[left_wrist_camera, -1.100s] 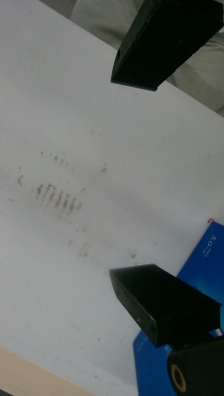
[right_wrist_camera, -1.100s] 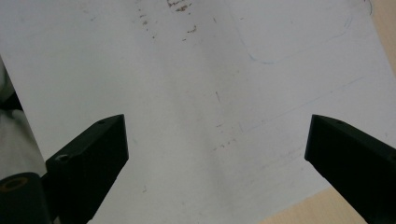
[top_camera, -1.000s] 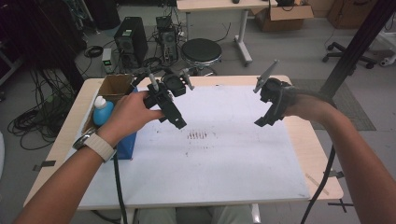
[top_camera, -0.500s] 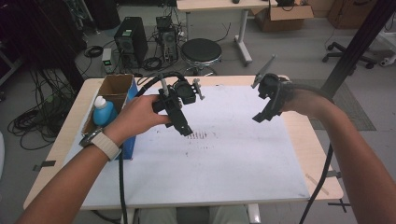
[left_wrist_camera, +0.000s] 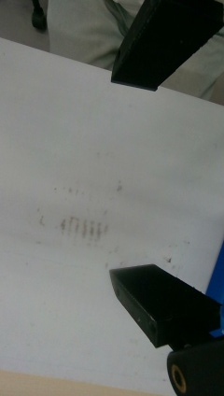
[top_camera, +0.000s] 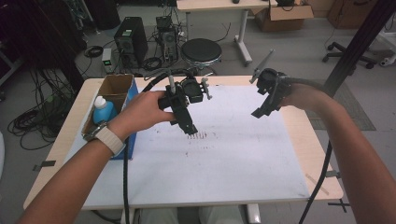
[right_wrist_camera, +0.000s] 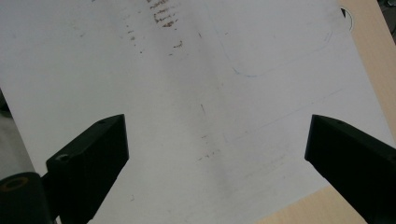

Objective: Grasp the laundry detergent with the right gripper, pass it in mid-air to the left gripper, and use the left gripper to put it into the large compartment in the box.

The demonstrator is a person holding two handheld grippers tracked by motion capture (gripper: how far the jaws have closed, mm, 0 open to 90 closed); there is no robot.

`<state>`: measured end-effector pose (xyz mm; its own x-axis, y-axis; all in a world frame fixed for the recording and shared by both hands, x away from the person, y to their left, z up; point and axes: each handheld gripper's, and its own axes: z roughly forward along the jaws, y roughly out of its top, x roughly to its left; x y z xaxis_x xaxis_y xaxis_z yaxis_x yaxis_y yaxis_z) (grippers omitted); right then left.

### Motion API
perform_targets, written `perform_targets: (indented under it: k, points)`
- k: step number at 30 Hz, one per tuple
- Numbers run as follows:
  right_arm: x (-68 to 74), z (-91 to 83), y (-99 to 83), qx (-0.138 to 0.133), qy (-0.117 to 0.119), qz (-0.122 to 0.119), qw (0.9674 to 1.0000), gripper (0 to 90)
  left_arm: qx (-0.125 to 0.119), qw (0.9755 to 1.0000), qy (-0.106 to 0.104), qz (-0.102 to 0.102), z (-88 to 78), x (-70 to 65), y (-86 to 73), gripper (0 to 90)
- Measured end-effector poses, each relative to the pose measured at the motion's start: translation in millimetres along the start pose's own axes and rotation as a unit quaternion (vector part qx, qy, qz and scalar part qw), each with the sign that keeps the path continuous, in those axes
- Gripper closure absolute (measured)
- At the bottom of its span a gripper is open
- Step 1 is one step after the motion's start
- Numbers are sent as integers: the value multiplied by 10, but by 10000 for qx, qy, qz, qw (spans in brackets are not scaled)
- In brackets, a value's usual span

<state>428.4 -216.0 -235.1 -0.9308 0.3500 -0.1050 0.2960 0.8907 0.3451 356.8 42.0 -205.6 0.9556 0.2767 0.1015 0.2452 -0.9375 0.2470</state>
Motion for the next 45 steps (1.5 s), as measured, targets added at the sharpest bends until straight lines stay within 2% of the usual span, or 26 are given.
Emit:
perform_targets:
  k: [13, 45]
  points:
    - [79, 3, -31, 80, -31, 9, 10000, 58, 36, 9998, -110, 140, 38, -15, 61, 76]
    - [108, 66, -59, 165, -17, -1, 9999, 58, 2, 9999, -142, 83, 32, -5, 31, 76]
